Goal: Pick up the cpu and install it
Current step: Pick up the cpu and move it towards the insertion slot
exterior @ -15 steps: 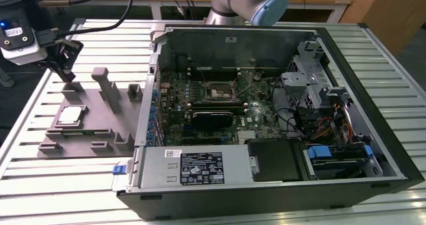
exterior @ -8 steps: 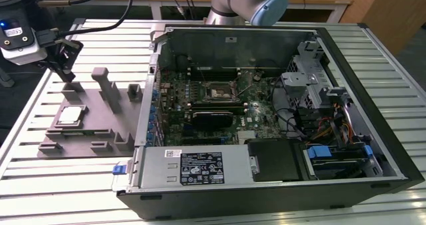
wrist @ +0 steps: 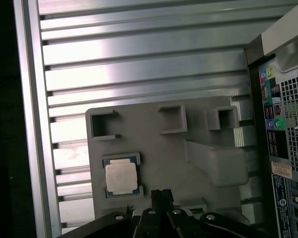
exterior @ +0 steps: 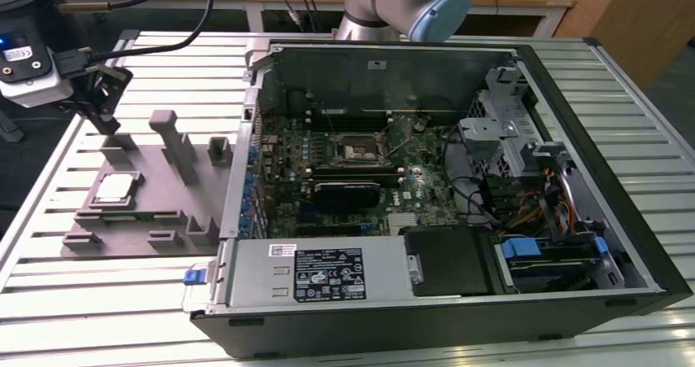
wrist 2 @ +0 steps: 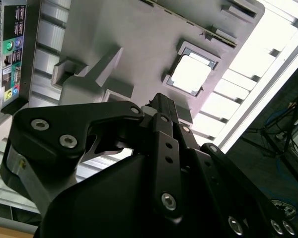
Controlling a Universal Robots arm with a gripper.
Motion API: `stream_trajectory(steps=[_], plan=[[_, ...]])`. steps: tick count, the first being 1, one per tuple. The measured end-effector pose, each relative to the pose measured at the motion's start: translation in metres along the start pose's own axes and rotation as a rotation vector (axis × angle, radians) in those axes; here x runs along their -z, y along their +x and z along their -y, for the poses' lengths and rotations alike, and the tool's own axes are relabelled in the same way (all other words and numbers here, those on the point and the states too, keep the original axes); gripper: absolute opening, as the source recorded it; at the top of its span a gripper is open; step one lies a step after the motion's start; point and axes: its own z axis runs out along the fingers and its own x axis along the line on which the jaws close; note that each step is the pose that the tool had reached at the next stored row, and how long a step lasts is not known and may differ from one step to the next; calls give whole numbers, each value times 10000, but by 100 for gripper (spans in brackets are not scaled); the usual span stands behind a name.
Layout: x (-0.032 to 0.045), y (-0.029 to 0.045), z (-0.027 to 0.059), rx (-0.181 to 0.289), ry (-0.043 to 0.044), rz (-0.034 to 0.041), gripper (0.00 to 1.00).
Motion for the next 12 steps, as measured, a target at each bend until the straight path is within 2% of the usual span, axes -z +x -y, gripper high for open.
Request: stream_trajectory(steps=[12], plan=[[-37, 136, 20, -5, 0, 0, 11]])
